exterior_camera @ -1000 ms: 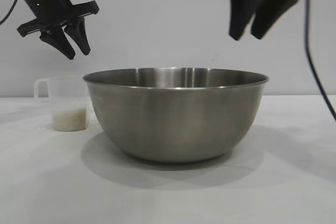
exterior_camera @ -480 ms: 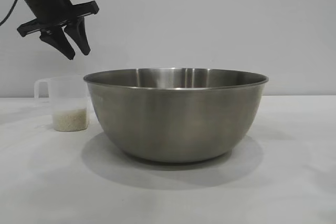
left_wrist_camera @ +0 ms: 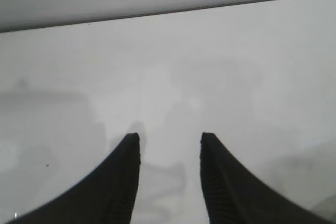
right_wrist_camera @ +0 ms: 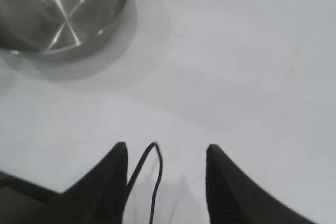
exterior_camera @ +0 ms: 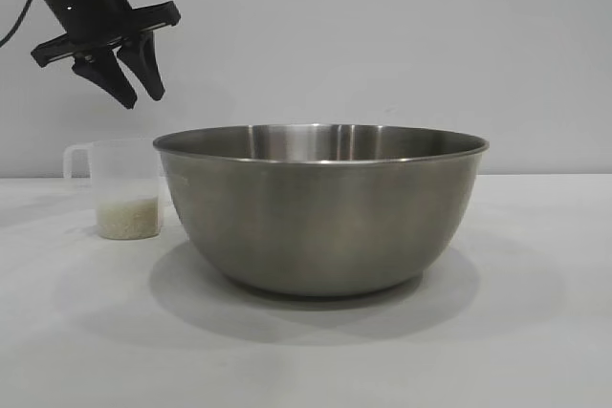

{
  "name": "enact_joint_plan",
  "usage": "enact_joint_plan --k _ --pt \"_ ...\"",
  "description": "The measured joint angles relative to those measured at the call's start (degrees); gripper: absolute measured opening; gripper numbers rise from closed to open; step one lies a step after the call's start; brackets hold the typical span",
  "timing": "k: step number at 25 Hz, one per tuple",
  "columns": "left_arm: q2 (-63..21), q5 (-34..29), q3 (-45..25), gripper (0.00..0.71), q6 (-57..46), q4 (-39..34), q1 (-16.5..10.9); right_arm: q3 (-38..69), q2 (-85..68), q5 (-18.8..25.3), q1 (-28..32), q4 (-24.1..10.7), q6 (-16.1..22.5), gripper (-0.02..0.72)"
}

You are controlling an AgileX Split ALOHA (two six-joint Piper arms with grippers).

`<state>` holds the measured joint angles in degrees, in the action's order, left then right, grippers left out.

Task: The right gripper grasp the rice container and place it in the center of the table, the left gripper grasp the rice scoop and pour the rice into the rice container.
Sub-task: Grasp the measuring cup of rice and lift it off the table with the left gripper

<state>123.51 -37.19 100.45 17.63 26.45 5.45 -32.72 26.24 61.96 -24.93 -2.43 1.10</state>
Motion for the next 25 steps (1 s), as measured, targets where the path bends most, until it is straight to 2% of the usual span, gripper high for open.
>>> enact_joint_plan --k 4,14,17,20,22,25 --pt "0.0 0.0 0.0 0.223 0.0 0.0 0.0 3.72 -7.87 1.55 0.0 0.58 0.24 0.29" --pt "-3.2 -0.13 -0.11 0.223 1.57 -1.45 0.0 4.73 -20.18 2.69 0.0 0.35 0.37 0.29" --pt "-5.63 1.25 -2.6 0.223 3.74 -0.74 0.12 4.73 -21.91 2.69 0.0 0.35 0.37 0.29" --pt "-10.08 6.4 -8.35 0.223 8.23 2.85 0.64 4.73 -22.06 2.82 0.0 0.35 0.37 0.29" --pt "-14.74 13.47 -13.99 0.223 12.73 8.23 1.16 4.73 -22.06 2.82 0.0 0.35 0.37 0.29" --pt "-22.36 25.27 -24.41 0.223 25.14 19.07 3.03 4.73 -22.15 2.94 0.0 0.27 0.37 0.29"
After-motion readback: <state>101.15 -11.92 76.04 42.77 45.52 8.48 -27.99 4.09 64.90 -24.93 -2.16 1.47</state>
